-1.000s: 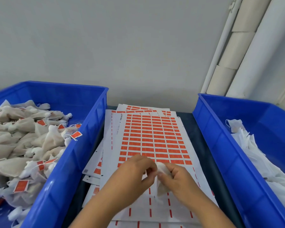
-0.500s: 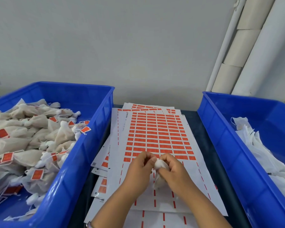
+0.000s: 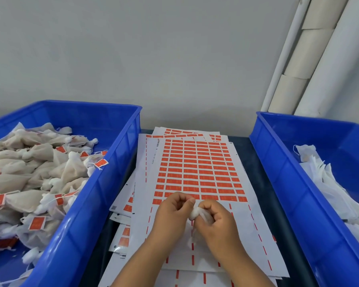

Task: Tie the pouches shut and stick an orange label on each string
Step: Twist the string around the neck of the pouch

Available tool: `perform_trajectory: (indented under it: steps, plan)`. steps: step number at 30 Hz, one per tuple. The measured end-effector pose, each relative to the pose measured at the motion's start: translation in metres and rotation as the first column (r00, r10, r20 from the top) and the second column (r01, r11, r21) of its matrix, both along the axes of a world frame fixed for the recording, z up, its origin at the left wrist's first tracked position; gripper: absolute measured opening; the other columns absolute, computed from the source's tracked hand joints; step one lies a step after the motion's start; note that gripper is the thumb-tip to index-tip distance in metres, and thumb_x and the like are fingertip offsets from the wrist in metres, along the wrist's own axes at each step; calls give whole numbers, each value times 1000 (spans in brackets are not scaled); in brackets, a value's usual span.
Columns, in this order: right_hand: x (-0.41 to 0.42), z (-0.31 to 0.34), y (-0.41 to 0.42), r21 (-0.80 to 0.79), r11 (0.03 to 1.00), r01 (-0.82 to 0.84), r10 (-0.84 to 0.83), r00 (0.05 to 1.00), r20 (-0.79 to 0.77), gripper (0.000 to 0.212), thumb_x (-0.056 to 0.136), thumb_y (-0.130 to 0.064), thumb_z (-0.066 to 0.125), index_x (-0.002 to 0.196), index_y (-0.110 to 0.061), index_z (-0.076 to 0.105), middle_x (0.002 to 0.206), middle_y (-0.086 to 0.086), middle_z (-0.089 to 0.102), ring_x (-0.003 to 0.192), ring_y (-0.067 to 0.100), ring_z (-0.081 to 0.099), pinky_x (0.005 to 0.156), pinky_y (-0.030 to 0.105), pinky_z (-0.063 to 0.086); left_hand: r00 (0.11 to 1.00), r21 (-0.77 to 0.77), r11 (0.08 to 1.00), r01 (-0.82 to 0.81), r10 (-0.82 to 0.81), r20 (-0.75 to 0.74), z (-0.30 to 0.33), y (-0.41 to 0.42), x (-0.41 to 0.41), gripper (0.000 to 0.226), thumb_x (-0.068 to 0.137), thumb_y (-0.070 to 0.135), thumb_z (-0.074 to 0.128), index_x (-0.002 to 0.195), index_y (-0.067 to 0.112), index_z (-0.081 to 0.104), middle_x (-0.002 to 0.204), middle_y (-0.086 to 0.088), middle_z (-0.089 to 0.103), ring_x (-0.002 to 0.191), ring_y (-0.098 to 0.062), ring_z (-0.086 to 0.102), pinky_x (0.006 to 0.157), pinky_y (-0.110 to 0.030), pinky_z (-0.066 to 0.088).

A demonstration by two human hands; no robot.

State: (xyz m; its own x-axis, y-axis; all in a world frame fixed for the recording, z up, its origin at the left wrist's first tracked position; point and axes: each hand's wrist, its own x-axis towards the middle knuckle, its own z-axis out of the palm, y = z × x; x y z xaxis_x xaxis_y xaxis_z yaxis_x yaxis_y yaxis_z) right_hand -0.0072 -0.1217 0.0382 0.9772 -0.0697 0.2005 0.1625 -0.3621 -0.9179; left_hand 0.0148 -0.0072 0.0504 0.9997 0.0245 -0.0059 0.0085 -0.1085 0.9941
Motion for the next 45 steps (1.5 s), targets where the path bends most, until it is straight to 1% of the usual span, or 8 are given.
perform_trajectory:
  steps: [5, 9, 12, 20, 30, 34, 40, 45]
  plan:
    - [-4, -2, 7, 55, 990, 126, -129, 990, 52, 21, 86, -15, 67, 82, -34, 58, 81, -15, 62, 84, -10, 56, 64, 2, 46, 998, -79, 996, -42, 38, -50, 1, -1, 1, 15, 89, 22, 61, 75, 22, 67, 67, 12, 67, 63, 0, 62, 54, -8, 45]
    - [-8, -6, 10, 47, 986, 160, -165, 979, 121, 17, 83, -16, 71, 86, -30, 62, 81, -14, 63, 82, -11, 56, 65, 2, 45, 996, -179, 984, -4, -12, -91, 1, 2, 2, 18, 87, 19, 61, 72, 16, 70, 82, -13, 68, 79, -30, 63, 80, -42, 56]
    - [-7, -9, 9, 61, 987, 146, -151, 985, 88, 10, 83, -23, 71, 92, -24, 66, 84, -13, 64, 84, -10, 56, 66, 2, 45, 997, -215, 977, 9, -27, -79, 0, 6, 2, 16, 87, 20, 61, 74, 15, 70, 87, -16, 68, 92, -39, 63, 87, -51, 52]
    - [-2, -3, 5, 268, 963, 20, 6, 995, -95, 18, 77, -15, 76, 71, -30, 69, 91, -31, 62, 88, -12, 56, 62, 1, 45, 994, -254, 966, -48, 20, -110, -9, 11, -4, 14, 87, 16, 61, 76, 18, 70, 80, 3, 71, 82, -16, 68, 73, -27, 55]
    - [-1, -7, -1, 33, 986, 162, -162, 987, 9, 20, 78, -28, 75, 74, -38, 58, 70, -26, 61, 80, -4, 59, 57, 2, 45, 984, -95, 995, -13, -5, -180, -10, 9, -4, 17, 88, 13, 60, 75, 16, 70, 58, 3, 63, 60, -13, 56, 60, -22, 47]
    - [-1, -5, -5, 24, 990, 138, -138, 990, -7, 30, 79, -25, 75, 80, -49, 58, 83, -33, 59, 83, -11, 59, 64, -2, 43, 974, -97, 994, 48, -68, -217, -9, 7, -5, 19, 90, 14, 57, 75, 15, 69, 56, 2, 61, 57, -12, 54, 59, -21, 48]
    - [2, -4, -7, -18, 998, 53, -54, 998, -43, 14, 85, -26, 69, 84, -39, 62, 86, -19, 65, 87, -9, 57, 66, 3, 46, 964, -156, 987, 47, -86, -251, -9, 6, -5, 22, 91, 11, 55, 75, 14, 70, 57, -1, 60, 57, -14, 52, 61, -23, 48]
    - [2, -1, -8, 6, 995, 103, -102, 994, -39, 5, 87, -30, 66, 88, -25, 68, 87, -13, 66, 84, 3, 61, 69, 8, 48, 996, -11, 1000, 26, -27, -82, -10, 6, -7, 5, 87, 23, 62, 83, 26, 64, 76, 13, 64, 72, -4, 59, 59, -11, 45]
